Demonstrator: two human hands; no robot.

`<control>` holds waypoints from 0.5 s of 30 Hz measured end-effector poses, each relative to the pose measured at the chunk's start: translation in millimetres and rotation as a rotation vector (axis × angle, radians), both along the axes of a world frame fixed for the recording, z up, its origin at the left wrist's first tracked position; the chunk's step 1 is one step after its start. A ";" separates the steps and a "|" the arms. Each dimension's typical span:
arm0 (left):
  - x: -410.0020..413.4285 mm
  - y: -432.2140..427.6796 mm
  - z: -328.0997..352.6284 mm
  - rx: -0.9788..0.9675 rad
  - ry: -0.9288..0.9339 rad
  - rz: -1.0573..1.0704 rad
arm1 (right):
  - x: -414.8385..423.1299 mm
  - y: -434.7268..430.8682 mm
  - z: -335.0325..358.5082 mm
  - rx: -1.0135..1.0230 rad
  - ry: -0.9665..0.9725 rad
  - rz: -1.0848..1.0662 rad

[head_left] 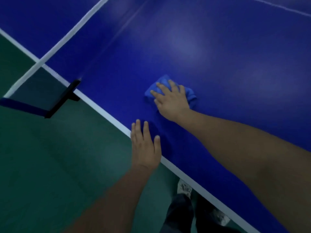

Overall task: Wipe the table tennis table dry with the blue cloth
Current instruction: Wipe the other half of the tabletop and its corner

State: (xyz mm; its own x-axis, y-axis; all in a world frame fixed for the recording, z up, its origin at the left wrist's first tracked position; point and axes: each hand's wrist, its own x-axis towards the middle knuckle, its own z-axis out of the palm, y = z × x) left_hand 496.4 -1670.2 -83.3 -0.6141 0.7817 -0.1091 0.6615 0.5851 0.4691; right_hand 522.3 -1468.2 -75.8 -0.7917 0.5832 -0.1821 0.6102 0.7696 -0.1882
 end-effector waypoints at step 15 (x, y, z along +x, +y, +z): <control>63.7 -6.0 -6.6 -0.142 0.070 -0.287 | 217.9 -53.8 -1.5 0.065 0.009 -0.566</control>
